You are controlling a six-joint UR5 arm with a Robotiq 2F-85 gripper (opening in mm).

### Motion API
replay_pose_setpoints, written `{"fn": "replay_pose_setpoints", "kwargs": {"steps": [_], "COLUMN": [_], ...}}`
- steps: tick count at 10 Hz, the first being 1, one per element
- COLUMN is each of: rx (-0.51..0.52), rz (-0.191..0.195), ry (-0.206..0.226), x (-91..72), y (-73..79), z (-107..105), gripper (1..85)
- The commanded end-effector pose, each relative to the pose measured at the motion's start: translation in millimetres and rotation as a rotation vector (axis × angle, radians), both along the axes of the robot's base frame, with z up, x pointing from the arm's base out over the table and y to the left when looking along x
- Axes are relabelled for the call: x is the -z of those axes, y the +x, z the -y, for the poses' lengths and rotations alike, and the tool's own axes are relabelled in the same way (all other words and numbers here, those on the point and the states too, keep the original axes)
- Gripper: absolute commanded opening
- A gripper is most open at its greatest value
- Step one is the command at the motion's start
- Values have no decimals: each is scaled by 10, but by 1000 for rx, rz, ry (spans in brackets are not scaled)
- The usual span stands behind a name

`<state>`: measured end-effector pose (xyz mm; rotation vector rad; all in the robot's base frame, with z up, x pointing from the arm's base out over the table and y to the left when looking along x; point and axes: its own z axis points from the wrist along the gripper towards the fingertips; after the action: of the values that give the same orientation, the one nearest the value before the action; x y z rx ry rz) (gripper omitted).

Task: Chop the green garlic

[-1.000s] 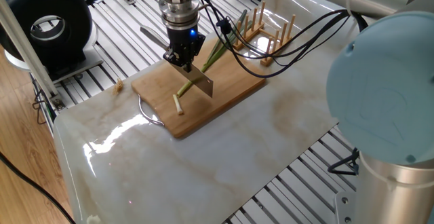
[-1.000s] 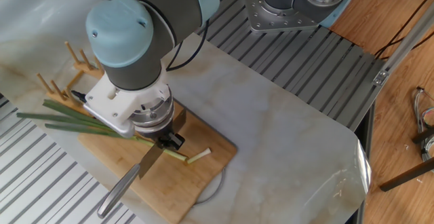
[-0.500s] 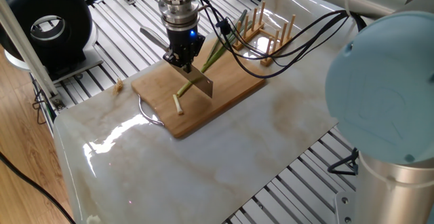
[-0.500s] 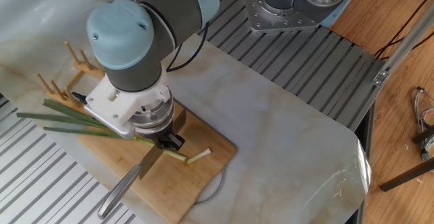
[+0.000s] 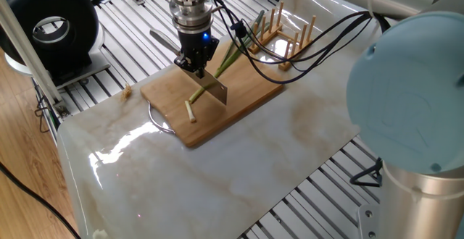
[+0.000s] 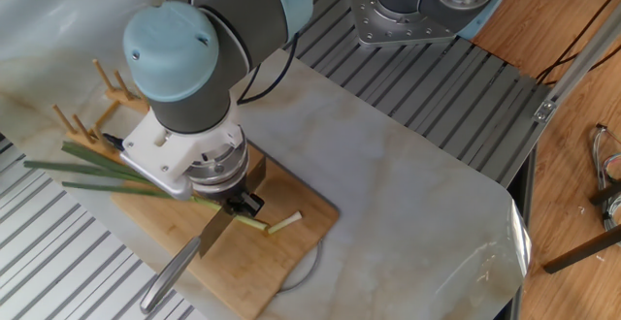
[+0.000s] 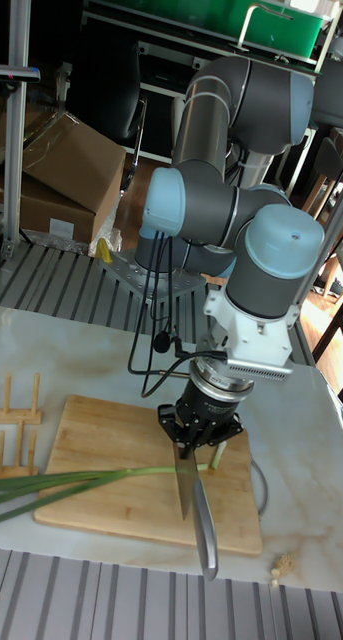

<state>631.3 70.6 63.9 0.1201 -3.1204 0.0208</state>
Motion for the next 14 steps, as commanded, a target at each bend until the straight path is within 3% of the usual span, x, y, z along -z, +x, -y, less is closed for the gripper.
{"fn": "replay_pose_setpoints", "kwargs": {"steps": [1, 4, 7, 9, 11, 14], "rx": [8, 12, 31, 25, 32, 35], "rz": [-7, -16, -97, -91, -50, -80], "ry": [12, 12, -22, 0, -2, -21], "x": [43, 127, -49, 31, 205, -77], "y": [11, 37, -56, -33, 47, -81], "z": [-10, -43, -135, -133, -159, -188], "gripper": [13, 13, 13, 13, 13, 13]}}
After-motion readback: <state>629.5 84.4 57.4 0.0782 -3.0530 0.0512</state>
